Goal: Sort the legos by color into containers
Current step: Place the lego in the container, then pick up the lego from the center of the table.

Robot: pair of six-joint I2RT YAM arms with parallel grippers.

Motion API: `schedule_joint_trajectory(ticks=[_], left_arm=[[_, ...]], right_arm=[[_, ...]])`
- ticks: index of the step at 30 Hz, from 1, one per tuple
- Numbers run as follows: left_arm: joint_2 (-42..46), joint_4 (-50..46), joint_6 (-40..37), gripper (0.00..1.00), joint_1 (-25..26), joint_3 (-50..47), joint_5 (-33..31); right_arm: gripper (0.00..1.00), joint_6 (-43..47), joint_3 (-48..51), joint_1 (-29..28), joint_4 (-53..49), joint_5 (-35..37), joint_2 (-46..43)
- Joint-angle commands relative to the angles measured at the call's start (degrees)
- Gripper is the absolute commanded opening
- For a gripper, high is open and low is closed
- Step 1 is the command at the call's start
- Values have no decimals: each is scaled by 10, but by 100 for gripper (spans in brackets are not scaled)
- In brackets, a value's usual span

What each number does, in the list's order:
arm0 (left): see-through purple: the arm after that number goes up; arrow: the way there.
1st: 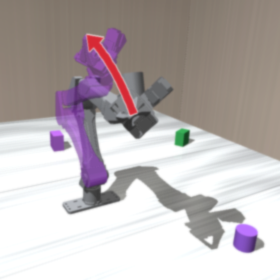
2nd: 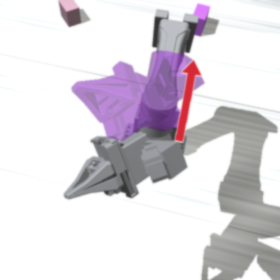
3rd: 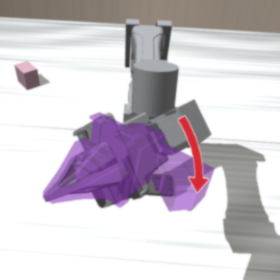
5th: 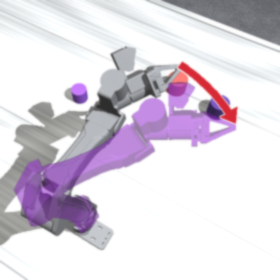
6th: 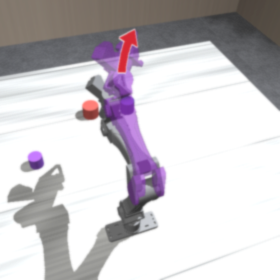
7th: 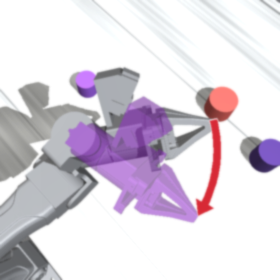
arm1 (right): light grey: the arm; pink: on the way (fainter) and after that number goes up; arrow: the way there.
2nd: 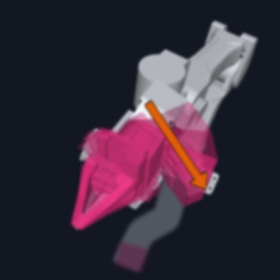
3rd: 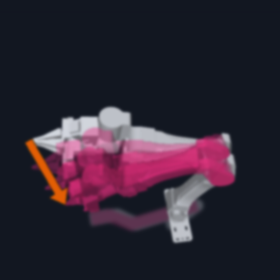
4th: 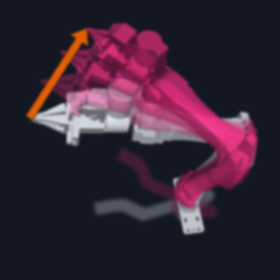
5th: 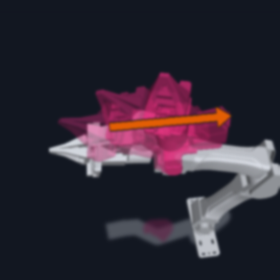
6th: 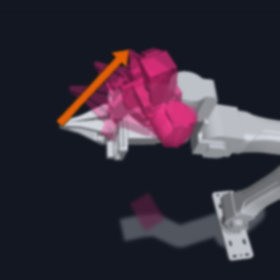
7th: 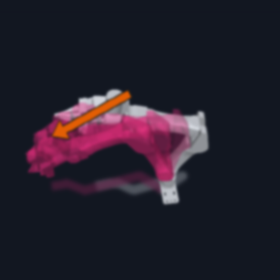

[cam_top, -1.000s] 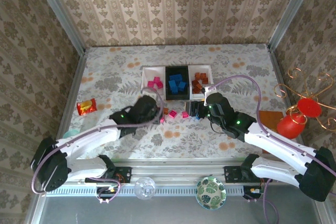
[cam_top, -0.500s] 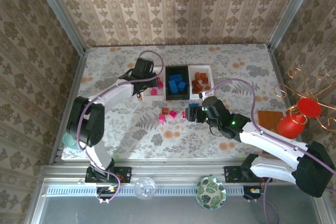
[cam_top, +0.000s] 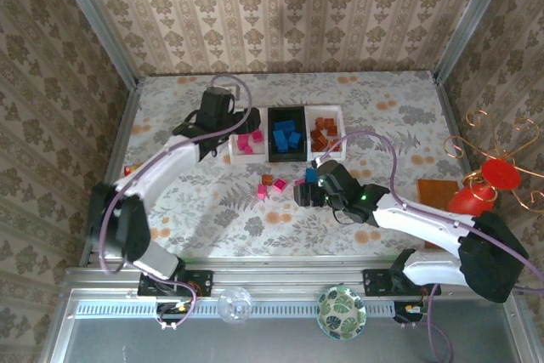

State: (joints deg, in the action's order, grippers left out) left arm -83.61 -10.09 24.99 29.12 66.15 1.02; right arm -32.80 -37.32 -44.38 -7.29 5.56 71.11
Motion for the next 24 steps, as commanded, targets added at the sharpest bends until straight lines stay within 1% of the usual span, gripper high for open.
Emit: schedule_joint_trajectory(ticks=[1,3,4,9,12,16,24], left_arm=[[92,29,27,80,30,-65,21],[152,38,41,89,57,-119,11],[176,40,46,92,70,-142,5],[277,15,66,99,125,-235,-40],[324,-2,77,100,144,-281,-62],[379,-22,91,100,148,-323,-70],[434,-57,105,100,148,-364,-77]], right_arm=[[76,-5,-28,-11,10,2,28],[74,-3,-43,-17,3,12,50],[74,-3,-50,-20,1,18,60],[71,-2,-86,-25,-13,44,117],[69,1,-107,-25,-19,49,148],[69,27,-144,-24,-19,48,191],[66,51,-192,8,-28,63,242]])
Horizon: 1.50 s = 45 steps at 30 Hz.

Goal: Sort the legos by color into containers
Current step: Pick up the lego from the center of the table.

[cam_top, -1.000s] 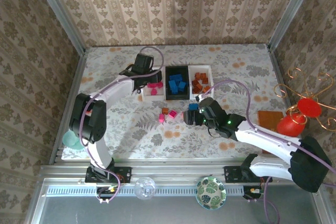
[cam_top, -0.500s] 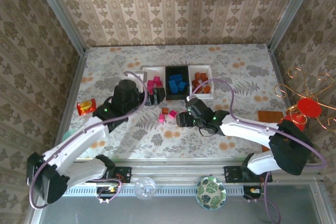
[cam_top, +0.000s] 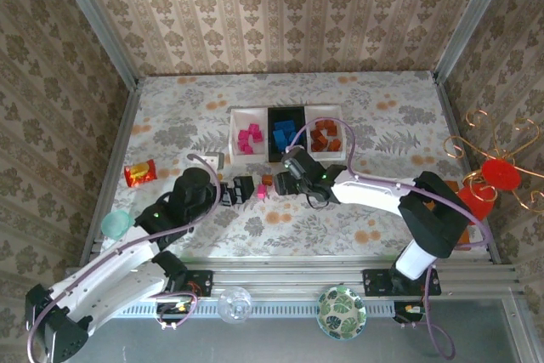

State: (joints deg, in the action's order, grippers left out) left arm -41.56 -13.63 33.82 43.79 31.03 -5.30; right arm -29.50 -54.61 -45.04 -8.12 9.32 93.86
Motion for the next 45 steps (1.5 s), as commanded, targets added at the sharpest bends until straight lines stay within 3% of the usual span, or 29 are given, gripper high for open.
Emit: schedule_joint_trajectory(ticks=[1,18,23,36,40,45], left_arm=[[18,-24,18,100,2,-15,-15],[24,-40,14,100,2,-20,-26],[26,-43,15,100,1,-21,-26],[28,-49,17,100,1,-20,-29],[31,-50,16,100,0,-19,-29],[26,-48,15,100,-1,-18,-24]], right_arm=[[65,20,-24,19,-27,26,21],[64,25,-30,8,-106,55,71],[55,21,-25,2,-130,89,65],[49,63,-67,-38,-137,75,97],[51,44,-70,-35,-152,104,112],[58,47,-59,-30,-117,84,108]])
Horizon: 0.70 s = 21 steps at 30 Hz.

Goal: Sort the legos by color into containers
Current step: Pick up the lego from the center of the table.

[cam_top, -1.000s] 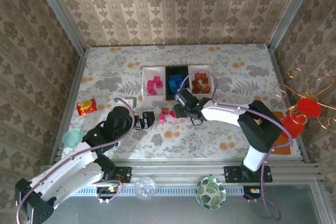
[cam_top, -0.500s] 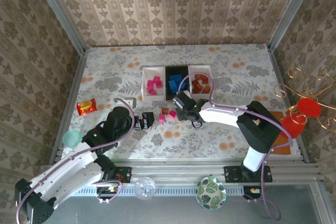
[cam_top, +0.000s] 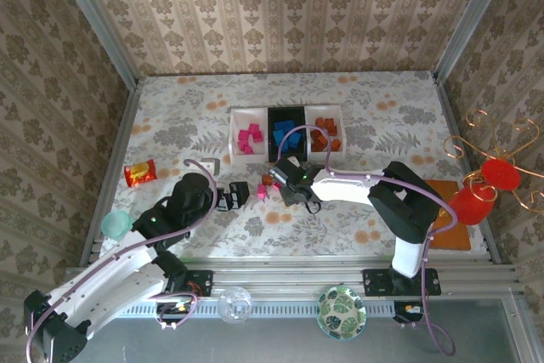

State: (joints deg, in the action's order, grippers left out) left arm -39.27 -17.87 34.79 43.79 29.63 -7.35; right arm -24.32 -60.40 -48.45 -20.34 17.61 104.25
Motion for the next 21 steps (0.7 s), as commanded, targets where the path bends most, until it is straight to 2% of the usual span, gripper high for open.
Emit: schedule_joint_trajectory(ticks=[1,5,12,16,21], left_arm=[[2,-5,5,100,-1,-4,-4],[0,-5,5,100,-2,-3,-4],[0,-15,3,100,-2,-1,-10],[2,-24,2,100,-3,3,-15],[4,-27,-4,100,-6,-1,-13]], right_arm=[[59,-2,1,5,16,-7,5],[63,-5,1,5,41,-34,8],[46,-12,11,5,48,-36,6],[37,-7,43,5,61,-49,-57],[35,8,49,5,60,-85,-162]])
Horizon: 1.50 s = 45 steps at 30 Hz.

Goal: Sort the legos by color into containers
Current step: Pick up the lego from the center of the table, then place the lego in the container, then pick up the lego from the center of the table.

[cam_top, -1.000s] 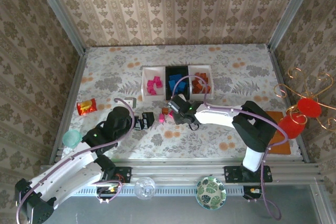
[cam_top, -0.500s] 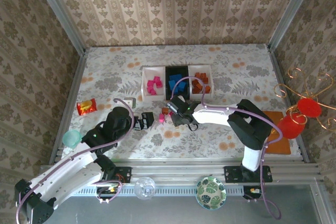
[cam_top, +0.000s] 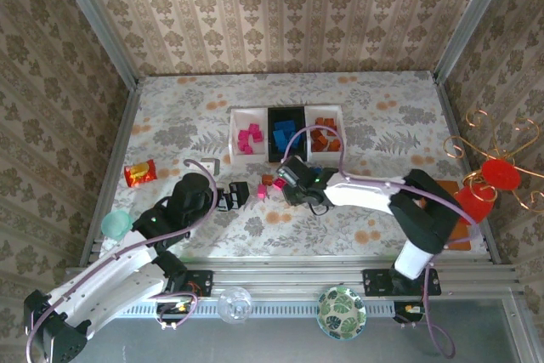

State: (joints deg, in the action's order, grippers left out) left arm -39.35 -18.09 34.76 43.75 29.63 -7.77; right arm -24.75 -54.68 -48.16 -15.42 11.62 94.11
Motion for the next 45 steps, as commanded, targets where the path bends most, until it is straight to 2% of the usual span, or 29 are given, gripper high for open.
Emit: schedule_joint_trajectory(ticks=[1,5,12,17,21,24,27,29,33,40,45], left_arm=[[6,-26,-4,100,-7,-2,-9],[14,-29,6,100,-11,-16,-9],[36,-45,14,100,-19,-30,-8],[32,-39,15,100,-22,-33,3],[15,-26,13,100,-23,-33,17],[-1,-17,10,100,-23,-36,28],[-9,1,9,100,-24,-44,38],[-15,14,10,100,-26,-49,44],[-42,36,2,98,-28,-46,58],[-173,118,-10,84,-12,-26,91],[-292,166,-38,75,34,16,82]], right_arm=[[35,17,-20,3,9,-31,-73],[36,29,-104,7,1,-49,-41],[37,19,-303,33,-7,-48,135],[39,-7,-447,52,-42,-19,258],[41,-36,-516,67,-50,-8,315],[47,-50,-549,76,-45,-21,340],[62,-50,-573,80,-43,-37,350],[70,-48,-570,80,-35,-40,340],[74,-43,-503,77,7,-47,278],[76,-42,-265,67,111,-45,107],[77,-57,-118,66,152,-47,1]])
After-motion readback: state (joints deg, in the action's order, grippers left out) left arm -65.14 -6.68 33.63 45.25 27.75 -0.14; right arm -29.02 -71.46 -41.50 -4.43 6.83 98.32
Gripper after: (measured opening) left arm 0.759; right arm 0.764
